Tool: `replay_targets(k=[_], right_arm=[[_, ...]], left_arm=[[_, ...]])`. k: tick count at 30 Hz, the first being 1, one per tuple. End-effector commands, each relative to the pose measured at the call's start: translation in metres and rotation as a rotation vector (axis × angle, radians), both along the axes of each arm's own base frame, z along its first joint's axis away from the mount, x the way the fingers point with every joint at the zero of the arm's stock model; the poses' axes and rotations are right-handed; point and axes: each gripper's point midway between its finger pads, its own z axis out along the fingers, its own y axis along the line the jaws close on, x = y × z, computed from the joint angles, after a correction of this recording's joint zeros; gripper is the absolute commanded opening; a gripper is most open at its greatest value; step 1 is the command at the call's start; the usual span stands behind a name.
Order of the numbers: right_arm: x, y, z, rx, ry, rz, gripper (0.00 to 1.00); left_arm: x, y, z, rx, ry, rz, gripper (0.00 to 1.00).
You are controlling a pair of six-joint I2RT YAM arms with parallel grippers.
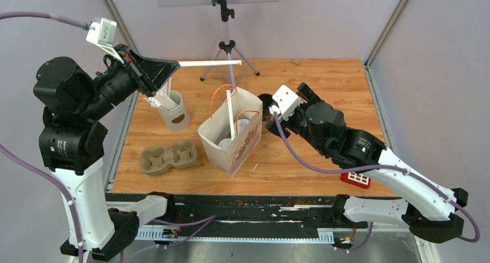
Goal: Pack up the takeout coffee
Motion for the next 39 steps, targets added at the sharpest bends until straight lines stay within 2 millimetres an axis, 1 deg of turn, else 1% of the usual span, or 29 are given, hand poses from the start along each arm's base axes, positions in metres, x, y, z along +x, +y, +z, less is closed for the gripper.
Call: replay_targets(k=[1, 3, 8, 13, 18, 22, 26, 29, 33, 37, 38, 39], right_arm=[[0.000, 0.000, 0.028, 0.071, -0.049, 0.002, 1.00], [0.000, -0.002, 0.028, 0.078, -0.046, -0.004, 1.00], [-0.002, -0.006, 0.028, 0.091, -0.040, -0.016, 1.00], [-0.002, -0.008, 0.034, 0.097, -0.045, -0.020, 1.00], [-0.004, -0.012, 0.037, 0.109, -0.045, -0.028, 1.00], [-0.005, -0.017, 0.036, 0.113, -0.042, -0.038, 1.00], [-0.007, -0.021, 0.036, 0.120, -0.044, -0.045, 1.00], [-0.008, -0.022, 0.039, 0.129, -0.047, -0.047, 1.00], [-0.008, -0.024, 0.043, 0.136, -0.054, -0.052, 1.00], [-0.009, -0.026, 0.041, 0.147, -0.048, -0.057, 1.00], [-0.009, -0.026, 0.039, 0.149, -0.043, -0.056, 1.00], [-0.010, -0.026, 0.039, 0.153, -0.039, -0.059, 1.00]], left_arm=[[-0.007, -0.026, 0.016, -0.074, -0.066, -0.180, 0.04], [-0.004, -0.028, 0.005, -0.062, -0.036, -0.197, 0.03], [0.005, -0.025, -0.023, -0.005, 0.030, -0.172, 0.03], [0.016, -0.024, -0.055, 0.046, 0.104, -0.173, 0.02], [0.029, -0.024, -0.073, 0.059, 0.143, -0.161, 0.01], [0.041, -0.028, -0.095, 0.072, 0.193, -0.182, 0.01], [0.051, -0.031, -0.111, 0.054, 0.231, -0.187, 0.01], [0.054, -0.035, -0.122, 0.047, 0.245, -0.205, 0.01], [0.054, -0.041, -0.143, 0.068, 0.280, -0.232, 0.03], [0.056, -0.057, -0.156, 0.070, 0.288, -0.270, 0.06], [0.055, -0.063, -0.157, 0.057, 0.291, -0.287, 0.10], [0.054, -0.068, -0.157, 0.047, 0.288, -0.306, 0.18]])
